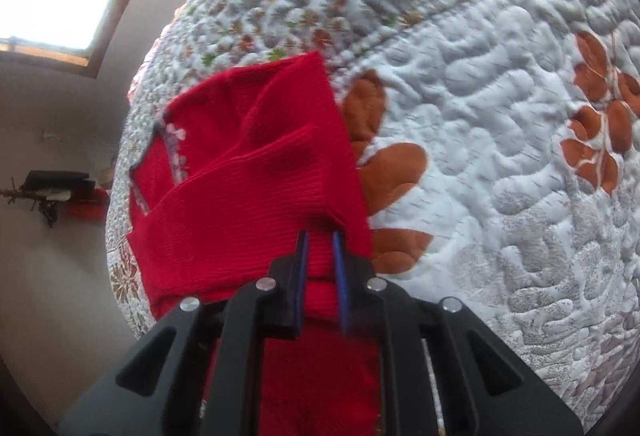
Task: Fold small clothes
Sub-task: 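Grasp the sweater side edge near the neckline with the right gripper and fold it inward, then grasp the sweater hem with the left gripper and lift it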
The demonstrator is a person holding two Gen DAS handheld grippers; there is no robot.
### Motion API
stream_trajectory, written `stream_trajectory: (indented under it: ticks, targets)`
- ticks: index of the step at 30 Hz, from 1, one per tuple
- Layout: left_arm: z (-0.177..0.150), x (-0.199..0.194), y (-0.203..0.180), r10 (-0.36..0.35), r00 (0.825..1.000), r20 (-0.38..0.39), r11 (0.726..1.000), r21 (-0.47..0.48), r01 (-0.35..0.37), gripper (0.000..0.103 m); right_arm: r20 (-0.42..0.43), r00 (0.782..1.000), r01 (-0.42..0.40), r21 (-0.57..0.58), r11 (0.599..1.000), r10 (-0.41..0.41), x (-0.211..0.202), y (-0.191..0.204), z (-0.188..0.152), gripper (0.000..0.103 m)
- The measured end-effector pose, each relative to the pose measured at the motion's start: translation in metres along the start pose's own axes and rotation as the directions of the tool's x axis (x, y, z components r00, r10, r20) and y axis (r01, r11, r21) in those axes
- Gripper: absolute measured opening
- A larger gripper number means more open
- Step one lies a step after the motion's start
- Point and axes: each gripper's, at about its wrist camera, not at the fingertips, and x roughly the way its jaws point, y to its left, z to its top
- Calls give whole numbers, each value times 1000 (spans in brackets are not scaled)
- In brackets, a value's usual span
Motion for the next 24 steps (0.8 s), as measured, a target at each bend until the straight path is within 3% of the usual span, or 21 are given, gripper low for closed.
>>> stream_trajectory:
  ticks: [5, 7, 9, 11, 14, 18, 21, 24]
  targets:
    - [-8, -22, 1, -22, 998, 51, 999, 29, 21, 80, 64, 996, -61, -25, 998, 62, -53, 9, -30, 21]
    - [-10, -30, -9, -28, 997, 73, 997, 81, 22, 82, 51, 996, -71, -64, 995, 75, -75, 20, -57, 37]
    - [-15, -34, -17, -24, 996, 89, 991, 132, 12, 83, 33, 998, -45, -114, 992, 49, -89, 30, -90, 64]
    - [-21, -34, -22, -5, 995, 97, 982, 187, -14, 83, 0, 1000, -8, -150, 989, 9, -94, 32, -126, 78]
    - [-33, -27, -15, -16, 997, 76, 974, 225, -1, 90, -71, 996, 41, -224, 974, -59, -91, 26, -193, 80]
    - [-48, 2, 23, -45, 996, -79, 980, 188, 59, 90, -189, 977, 48, -233, 971, -94, -81, -2, -263, 80]
    - [-54, 9, 58, -71, 993, -91, 988, 134, 83, 90, -258, 959, 60, -217, 974, -116, -70, -25, -299, 76]
    - [-55, 17, 92, -164, 981, -101, 984, 49, 169, 90, -286, 954, 35, -208, 978, -95, -61, -38, -321, 76]
